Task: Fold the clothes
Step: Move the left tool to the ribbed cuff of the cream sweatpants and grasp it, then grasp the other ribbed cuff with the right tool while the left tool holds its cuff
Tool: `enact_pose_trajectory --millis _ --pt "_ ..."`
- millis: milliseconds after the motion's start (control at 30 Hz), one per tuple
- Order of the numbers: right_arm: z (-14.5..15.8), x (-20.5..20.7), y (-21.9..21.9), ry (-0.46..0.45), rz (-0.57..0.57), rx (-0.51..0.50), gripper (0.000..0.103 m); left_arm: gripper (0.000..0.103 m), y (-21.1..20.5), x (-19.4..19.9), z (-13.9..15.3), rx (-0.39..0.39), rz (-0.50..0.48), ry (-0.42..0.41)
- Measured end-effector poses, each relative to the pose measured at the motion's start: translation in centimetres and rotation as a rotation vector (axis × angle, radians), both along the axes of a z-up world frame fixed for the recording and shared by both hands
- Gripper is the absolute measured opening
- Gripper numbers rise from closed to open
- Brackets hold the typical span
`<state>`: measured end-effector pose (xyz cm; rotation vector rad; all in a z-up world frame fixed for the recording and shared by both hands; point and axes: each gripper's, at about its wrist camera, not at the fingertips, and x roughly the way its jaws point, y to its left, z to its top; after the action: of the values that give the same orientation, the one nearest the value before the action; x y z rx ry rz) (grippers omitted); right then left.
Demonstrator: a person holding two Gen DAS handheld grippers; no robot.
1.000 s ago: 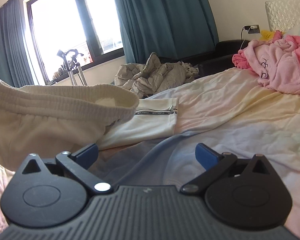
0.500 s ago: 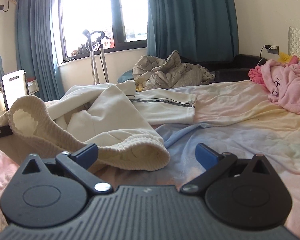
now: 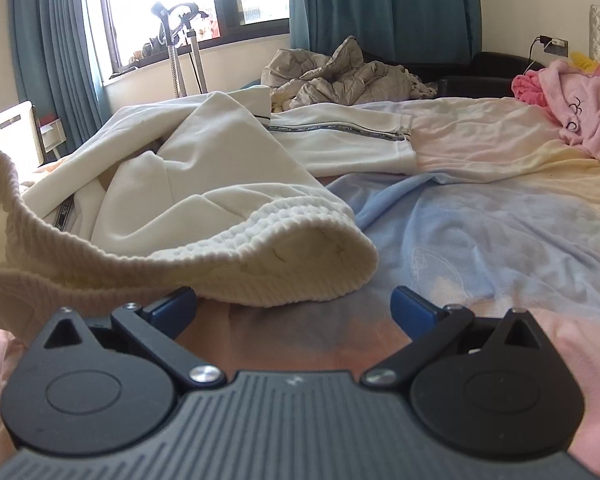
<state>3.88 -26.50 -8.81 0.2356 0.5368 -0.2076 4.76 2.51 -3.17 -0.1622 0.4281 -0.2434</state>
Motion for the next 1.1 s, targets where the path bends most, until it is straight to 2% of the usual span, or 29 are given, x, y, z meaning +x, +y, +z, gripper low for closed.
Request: enact_pose_trajectory --millis 33,133,267,367,500,567,633,700,733,767,800,933,1000,1100 --pt "-0.2 0.0 -0.4 0.001 -0.012 0.015 0.103 0.054 -0.1 -0.4 0.1 0.009 0.007 -0.008" --pt "-0.9 0.1 -1.6 0.005 -0.056 0.074 0.103 0.06 -0.3 -1.8 0.4 0.032 0.026 -0.03" --pt "-1.5 -0.1 -3.2 0.013 -0.115 0.148 0.103 0.075 0.0 -4.1 1.2 0.006 0.033 -0.074" --pt "-1.7 -0.2 -4.2 0.015 -0.15 0.179 0.103 0.08 -0.2 -5.9 1.9 -0.001 0.017 -0.142" --pt "-1.6 0.2 -4.5 0.02 -0.156 0.168 0.103 0.083 -2.0 -6.7 2.1 0.054 -0.048 -0.197" --pt "-1.5 0.7 -4.3 0.025 -0.144 0.139 0.098 0.083 -3.2 -6.8 1.7 0.092 -0.1 -0.198" --pt "-1.0 1.0 -4.1 0.004 -0.13 0.124 0.082 0.083 -4.1 -6.9 1.3 0.124 -0.156 -0.198" --pt "-0.6 1.3 -4.0 -0.016 -0.122 0.093 0.078 0.085 -5.1 -7.3 0.8 0.174 -0.199 -0.214" --pt "-0.4 1.5 -3.8 -0.019 -0.121 0.064 0.072 0.087 -5.6 -7.4 0.5 0.21 -0.204 -0.223" --pt "-0.3 1.7 -3.7 -0.019 -0.119 0.04 0.064 0.087 -6.0 -7.4 0.2 0.245 -0.197 -0.227" --pt "-0.3 2.0 -3.6 -0.011 -0.115 0.027 0.062 0.087 -6.3 -7.3 -0.1 0.277 -0.188 -0.226" --pt "-1.1 2.9 -3.9 0.026 -0.117 0.01 0.062 0.087 -6.3 -6.1 -1.1 0.304 -0.117 -0.184" --pt "-1.6 3.3 -4.0 0.041 -0.118 0.007 0.062 0.088 -5.9 -5.4 -1.4 0.298 -0.065 -0.154" --pt "-2.0 3.5 -4.5 0.004 -0.11 0.028 0.062 0.088 -4.7 -4.5 -1.2 0.246 -0.011 -0.12"
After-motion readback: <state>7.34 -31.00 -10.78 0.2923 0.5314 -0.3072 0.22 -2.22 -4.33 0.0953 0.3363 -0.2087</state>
